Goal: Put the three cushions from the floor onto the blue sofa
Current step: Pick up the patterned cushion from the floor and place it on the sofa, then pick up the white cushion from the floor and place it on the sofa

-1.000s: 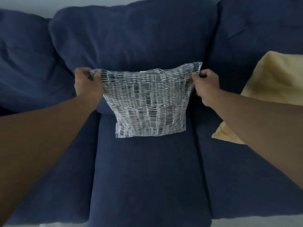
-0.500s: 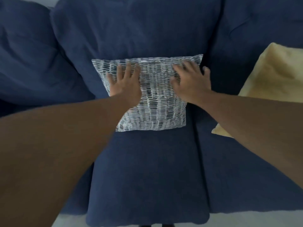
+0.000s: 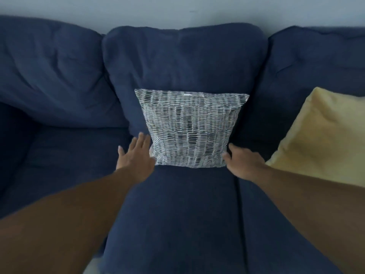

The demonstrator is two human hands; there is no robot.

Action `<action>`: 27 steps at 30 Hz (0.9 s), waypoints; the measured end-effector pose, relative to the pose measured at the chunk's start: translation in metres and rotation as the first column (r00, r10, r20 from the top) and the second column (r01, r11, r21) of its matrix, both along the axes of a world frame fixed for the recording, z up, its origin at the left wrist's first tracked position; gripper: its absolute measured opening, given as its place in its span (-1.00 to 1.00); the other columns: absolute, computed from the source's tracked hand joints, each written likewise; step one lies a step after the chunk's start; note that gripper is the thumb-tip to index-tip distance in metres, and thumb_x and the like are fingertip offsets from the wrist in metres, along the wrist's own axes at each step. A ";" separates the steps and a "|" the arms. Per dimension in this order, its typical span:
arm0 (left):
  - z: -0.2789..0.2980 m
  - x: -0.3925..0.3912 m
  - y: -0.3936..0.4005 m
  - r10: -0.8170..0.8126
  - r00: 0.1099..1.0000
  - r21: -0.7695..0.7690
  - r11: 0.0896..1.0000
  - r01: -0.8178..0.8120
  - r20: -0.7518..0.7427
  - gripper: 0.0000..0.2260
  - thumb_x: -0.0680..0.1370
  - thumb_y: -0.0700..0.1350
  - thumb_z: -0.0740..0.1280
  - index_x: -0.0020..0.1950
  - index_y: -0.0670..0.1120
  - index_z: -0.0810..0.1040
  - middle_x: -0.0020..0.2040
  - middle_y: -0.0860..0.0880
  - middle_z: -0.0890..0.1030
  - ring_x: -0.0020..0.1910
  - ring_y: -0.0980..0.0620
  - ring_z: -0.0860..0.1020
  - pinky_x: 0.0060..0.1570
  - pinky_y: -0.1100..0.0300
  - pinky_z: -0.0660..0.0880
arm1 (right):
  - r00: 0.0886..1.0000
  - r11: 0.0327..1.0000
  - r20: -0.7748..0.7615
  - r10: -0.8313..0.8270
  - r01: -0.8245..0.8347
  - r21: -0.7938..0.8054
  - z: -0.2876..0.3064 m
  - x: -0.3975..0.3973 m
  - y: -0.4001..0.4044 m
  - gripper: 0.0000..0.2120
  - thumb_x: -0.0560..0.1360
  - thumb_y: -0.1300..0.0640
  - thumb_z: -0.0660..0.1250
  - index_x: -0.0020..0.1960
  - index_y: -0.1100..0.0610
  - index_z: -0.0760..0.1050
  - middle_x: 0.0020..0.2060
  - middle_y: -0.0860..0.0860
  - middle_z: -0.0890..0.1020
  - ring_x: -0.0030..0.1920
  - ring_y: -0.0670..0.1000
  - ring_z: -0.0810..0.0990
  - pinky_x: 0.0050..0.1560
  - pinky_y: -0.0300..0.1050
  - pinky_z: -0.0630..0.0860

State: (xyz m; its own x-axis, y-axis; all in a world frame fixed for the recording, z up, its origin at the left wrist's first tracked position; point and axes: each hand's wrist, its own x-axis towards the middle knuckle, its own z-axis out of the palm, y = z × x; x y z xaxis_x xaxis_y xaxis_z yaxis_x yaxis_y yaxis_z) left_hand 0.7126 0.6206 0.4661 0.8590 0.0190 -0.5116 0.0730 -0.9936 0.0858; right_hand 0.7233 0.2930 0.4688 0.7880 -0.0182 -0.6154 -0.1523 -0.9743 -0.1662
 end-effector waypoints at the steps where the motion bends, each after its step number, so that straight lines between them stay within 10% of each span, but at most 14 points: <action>1: -0.004 -0.018 -0.001 0.013 0.998 -0.019 1.000 -0.014 -0.058 -0.33 0.73 0.03 0.15 0.75 -0.05 -0.11 0.77 -0.02 -0.14 0.74 -0.09 -0.09 0.64 -0.35 -0.03 | 0.999 0.999 -0.036 0.031 -0.030 0.012 -0.004 -0.010 0.008 -0.49 0.75 -0.17 -0.02 0.60 0.02 0.33 0.48 0.15 0.54 0.41 0.23 0.53 0.36 0.14 0.43; 7: -0.022 -0.104 0.021 0.056 0.962 -0.118 0.989 -0.091 -0.269 -0.35 0.73 0.08 0.17 0.75 -0.04 -0.01 0.76 -0.03 0.02 0.74 -0.07 -0.05 0.69 -0.16 -0.07 | 0.943 0.964 -0.197 0.267 -0.264 0.041 -0.016 -0.037 0.072 -0.44 0.74 -0.14 0.10 0.69 0.04 0.23 0.63 0.08 0.35 0.56 0.16 0.40 0.44 0.08 0.44; 13: -0.009 -0.172 0.092 0.305 0.904 -0.122 0.927 -0.354 -0.301 -0.52 0.70 0.07 0.19 0.61 -0.04 0.29 0.55 -0.04 0.43 0.51 -0.14 0.41 0.52 -0.10 0.30 | 0.876 0.895 -0.191 0.442 -0.446 0.027 -0.002 -0.047 0.174 -0.42 0.76 -0.15 0.04 0.72 0.03 0.18 0.66 0.07 0.31 0.62 0.16 0.33 0.53 0.12 0.31; 20: -0.055 -0.290 0.186 0.594 0.729 -0.140 0.734 -0.664 -0.341 -0.50 0.44 0.26 0.13 0.34 0.14 0.42 0.39 -0.02 0.59 0.34 -0.16 0.57 0.32 -0.08 0.51 | 0.757 0.782 -0.203 0.621 -0.615 0.102 -0.001 -0.107 0.313 -0.43 0.74 -0.18 0.04 0.71 -0.02 0.19 0.66 0.05 0.29 0.59 0.16 0.36 0.46 0.10 0.37; 27: -0.035 -0.406 0.217 0.741 0.530 -0.191 0.498 -0.846 -0.412 -0.42 0.66 0.10 0.24 0.66 -0.05 0.29 0.59 -0.14 0.44 0.54 -0.18 0.44 0.49 0.01 0.41 | 0.596 0.633 -0.239 0.767 -0.764 0.125 -0.010 -0.218 0.441 -0.48 0.75 -0.12 0.04 0.66 0.02 0.27 0.60 0.05 0.38 0.49 0.14 0.45 0.28 0.05 0.42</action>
State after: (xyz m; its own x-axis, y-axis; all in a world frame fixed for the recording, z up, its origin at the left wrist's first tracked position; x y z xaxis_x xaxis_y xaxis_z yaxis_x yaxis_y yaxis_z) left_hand 0.3067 0.8379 0.4310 0.4065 0.4162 -0.8134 0.8846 -0.4019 0.2365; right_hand 0.5057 0.7339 0.4585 0.3309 0.5262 -0.7833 0.6126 -0.7512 -0.2458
